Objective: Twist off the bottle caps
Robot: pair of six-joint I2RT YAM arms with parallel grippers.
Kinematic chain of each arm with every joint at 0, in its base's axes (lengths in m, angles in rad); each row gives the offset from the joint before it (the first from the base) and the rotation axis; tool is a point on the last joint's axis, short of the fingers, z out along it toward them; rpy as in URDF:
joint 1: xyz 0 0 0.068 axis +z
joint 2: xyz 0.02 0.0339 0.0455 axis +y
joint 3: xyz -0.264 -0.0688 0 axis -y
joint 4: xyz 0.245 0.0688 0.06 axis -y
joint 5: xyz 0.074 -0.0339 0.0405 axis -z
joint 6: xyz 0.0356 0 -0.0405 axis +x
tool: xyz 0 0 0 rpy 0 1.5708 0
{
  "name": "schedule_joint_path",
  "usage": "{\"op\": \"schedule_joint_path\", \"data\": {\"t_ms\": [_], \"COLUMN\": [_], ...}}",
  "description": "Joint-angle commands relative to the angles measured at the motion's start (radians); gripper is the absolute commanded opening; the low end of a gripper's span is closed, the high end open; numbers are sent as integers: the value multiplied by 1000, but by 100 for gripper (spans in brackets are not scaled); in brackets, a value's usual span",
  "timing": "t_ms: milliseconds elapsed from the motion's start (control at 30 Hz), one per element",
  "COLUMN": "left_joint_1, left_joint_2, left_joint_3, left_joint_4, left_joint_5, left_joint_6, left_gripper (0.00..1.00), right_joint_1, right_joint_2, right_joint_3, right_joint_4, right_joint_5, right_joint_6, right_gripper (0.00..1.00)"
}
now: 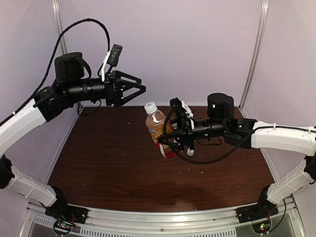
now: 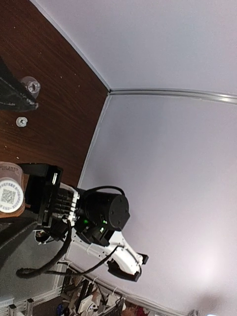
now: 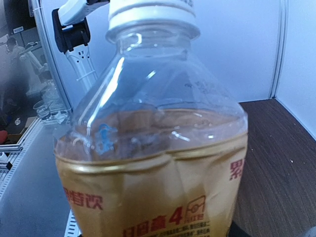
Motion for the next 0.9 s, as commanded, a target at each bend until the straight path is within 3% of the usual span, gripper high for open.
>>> {"op": "schedule_joint_path", "data": {"t_ms": [0,467,700,867], "left_joint_1": [22,22,23,22], "left_joint_2": [-6,100,135,139], "left_joint_3": [-36,-47,-102,-127], "left_joint_4": [133,314,480,515], "left_joint_5": [335,586,668,694], "left_joint_6": [43,48,-67,-84], "left_gripper": [75,75,67,63], "right_joint_1": [-8,-9,-9,-9], "right_joint_2": [-10,64,87,89], "right_joint_3": [10,35,33,32], "right_joint_4": [57,198,278,295], "right_joint_5": [-173,-394,-437,-444], "right_joint_6": [41,189,238,250], "right_gripper": [44,44,44,44]}}
